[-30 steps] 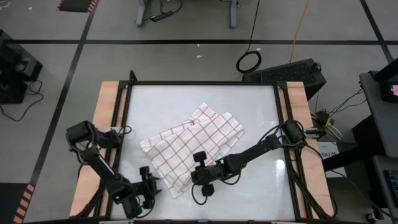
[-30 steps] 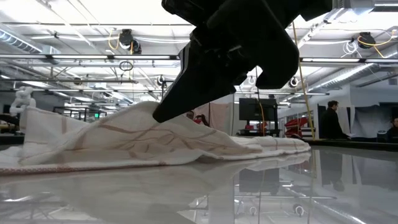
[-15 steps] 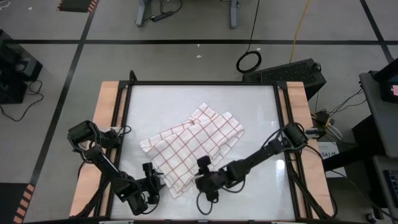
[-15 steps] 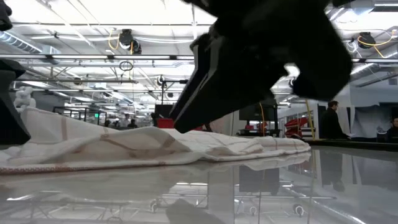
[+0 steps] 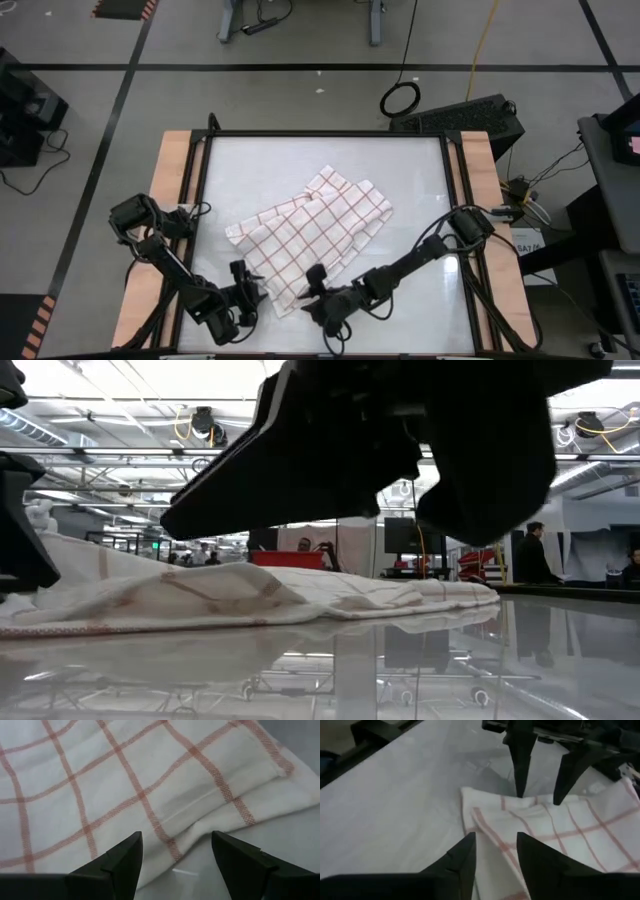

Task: Roll towel
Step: Fold the white checkered towel

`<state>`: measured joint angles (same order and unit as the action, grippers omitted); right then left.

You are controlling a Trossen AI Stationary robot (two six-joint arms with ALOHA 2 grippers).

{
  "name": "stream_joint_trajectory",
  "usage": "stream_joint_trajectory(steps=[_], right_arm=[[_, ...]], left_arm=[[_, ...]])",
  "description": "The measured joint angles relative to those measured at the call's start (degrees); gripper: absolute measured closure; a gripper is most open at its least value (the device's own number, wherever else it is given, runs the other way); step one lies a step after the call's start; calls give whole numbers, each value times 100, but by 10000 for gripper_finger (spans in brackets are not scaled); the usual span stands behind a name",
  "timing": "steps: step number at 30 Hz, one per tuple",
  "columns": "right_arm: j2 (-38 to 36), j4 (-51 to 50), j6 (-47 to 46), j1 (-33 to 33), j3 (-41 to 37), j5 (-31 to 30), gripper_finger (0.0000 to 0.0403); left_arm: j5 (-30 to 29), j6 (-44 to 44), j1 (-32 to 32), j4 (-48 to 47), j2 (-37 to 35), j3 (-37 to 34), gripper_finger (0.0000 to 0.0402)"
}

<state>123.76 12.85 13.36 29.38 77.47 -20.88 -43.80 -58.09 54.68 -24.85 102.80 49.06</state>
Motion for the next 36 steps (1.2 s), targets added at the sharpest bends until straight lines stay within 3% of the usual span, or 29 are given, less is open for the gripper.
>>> stream_joint_trajectory(steps=[8,15,18,26,32,36], right_arm=[[0,-287,161,-42,504,283,277],[-4,-1548,-72,-138,981,424,253],[-4,-2047,-404,-209,982,431,255],[0,-2405,-1430,-109,799,470,296],[-8,-1913,-2425,-66,420,293,345],[-7,-1345,-2838,-65,95,31,378]], left_arm=[[392,-4,72,184,-2,3,160],[458,71,55,322,-2,105,160],[445,515,-4,747,-2,108,160],[-281,1371,-109,1075,-107,725,160],[-229,1456,-374,2034,128,732,160],[-222,1345,-454,2184,488,730,160]])
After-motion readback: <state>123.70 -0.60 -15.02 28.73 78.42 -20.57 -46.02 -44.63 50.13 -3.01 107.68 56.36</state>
